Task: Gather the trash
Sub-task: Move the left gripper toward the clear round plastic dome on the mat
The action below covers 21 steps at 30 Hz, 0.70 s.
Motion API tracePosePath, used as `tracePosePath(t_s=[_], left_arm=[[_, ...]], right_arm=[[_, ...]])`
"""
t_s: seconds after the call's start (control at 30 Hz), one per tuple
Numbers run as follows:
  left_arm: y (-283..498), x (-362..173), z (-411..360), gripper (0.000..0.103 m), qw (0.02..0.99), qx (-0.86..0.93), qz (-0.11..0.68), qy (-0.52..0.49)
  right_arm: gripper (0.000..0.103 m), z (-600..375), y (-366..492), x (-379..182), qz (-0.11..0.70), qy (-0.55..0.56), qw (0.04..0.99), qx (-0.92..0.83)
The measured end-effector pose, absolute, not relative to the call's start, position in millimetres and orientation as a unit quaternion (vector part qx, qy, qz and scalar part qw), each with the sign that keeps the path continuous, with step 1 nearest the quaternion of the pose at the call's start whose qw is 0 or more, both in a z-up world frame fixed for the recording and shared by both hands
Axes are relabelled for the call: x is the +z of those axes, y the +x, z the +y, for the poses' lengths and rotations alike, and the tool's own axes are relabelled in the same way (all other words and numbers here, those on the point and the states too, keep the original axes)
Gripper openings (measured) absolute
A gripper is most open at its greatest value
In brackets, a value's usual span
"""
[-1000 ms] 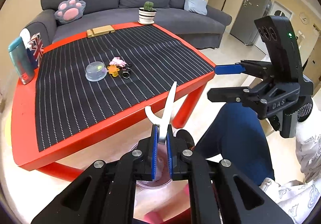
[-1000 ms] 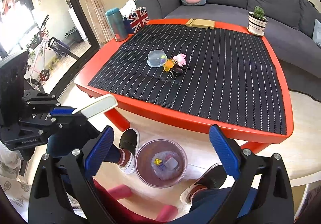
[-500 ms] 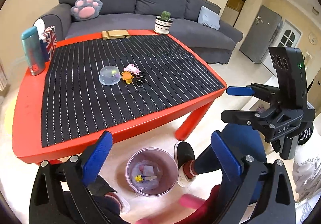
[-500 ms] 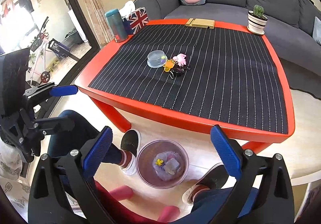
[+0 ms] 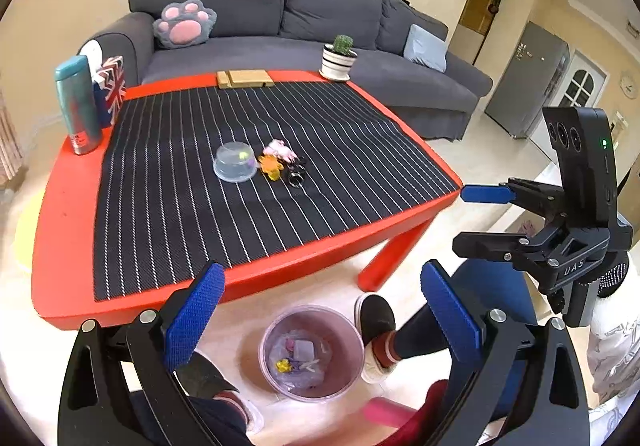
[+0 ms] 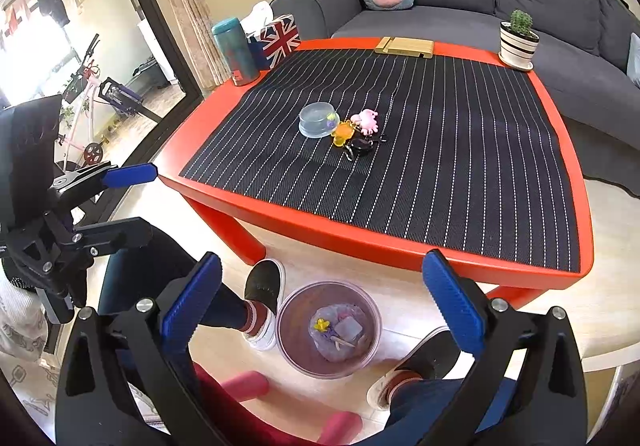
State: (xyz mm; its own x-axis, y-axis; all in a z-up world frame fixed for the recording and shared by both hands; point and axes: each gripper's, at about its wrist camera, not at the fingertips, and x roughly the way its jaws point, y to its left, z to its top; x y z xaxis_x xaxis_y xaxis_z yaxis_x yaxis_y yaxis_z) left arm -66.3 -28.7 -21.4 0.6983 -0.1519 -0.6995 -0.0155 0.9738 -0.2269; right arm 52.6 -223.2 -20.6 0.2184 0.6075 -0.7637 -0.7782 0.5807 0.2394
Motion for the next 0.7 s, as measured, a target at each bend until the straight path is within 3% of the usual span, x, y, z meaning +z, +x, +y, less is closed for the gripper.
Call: tracePosePath(t_s=[0.7], left_arm=[[25,-17,27,0.095,0.912,0.009,0.403,-0.079]], right_arm=[[0.098,-192,97,-21,0.441,-0.097,0.776,0.441]])
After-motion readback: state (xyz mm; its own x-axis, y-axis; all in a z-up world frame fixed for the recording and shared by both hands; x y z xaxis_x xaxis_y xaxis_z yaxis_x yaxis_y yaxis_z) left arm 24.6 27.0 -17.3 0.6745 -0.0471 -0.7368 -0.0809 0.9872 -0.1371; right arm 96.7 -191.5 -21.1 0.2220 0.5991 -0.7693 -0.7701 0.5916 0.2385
